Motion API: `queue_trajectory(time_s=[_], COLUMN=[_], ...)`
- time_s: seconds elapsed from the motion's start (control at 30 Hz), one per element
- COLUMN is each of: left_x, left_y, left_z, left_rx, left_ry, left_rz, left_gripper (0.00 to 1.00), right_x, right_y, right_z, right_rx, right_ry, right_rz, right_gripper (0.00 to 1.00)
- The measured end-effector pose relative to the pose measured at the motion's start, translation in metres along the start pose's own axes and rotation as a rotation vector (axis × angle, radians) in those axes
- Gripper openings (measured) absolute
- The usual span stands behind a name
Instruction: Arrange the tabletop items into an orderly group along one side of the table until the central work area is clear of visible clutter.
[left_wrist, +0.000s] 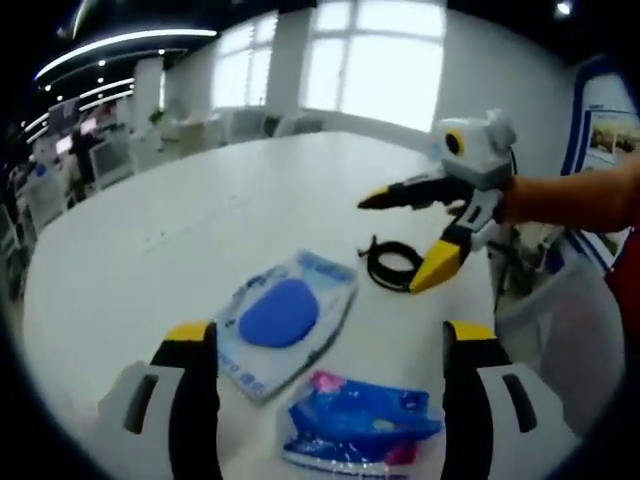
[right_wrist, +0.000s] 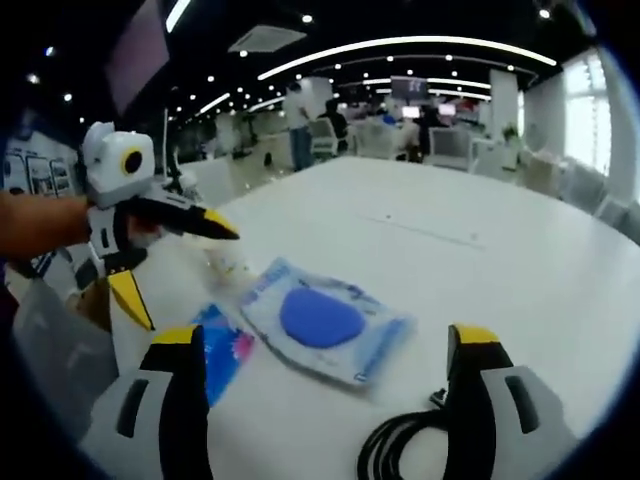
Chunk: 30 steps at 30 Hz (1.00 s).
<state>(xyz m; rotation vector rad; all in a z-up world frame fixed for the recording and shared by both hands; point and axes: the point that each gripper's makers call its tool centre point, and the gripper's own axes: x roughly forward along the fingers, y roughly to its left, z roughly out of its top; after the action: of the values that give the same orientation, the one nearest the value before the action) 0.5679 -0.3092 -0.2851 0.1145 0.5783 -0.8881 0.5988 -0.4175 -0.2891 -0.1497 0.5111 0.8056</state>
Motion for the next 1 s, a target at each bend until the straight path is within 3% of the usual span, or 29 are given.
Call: queue_trajectory(time_s=[0.37,0.77,1.0], left_x=[-0.030,-0.065,-0.066], left_y=[-0.007,-0.021,-0.018], left_z=[-0.016,-0.053,-0.076], left_rx=[-0.021,-0.017,0.012], left_ry=[-0.019,-0.008,0.028], left_rz=[0.001,-0.034,-0.072], left_gripper=[0.88,0.86,0.83], right_x=[-0.025,-0.051,-0.069], right_y=[0.051,0.094,0.125], right_z=[-0.004,-0.019,-0.023], right_rx=[-0.022,-0.019,-0.001], right_ry=[-0.014,0.027,0.053], right_rz=[0.058,0.094,0.085], right_gripper=[0.98,0.97,0.96])
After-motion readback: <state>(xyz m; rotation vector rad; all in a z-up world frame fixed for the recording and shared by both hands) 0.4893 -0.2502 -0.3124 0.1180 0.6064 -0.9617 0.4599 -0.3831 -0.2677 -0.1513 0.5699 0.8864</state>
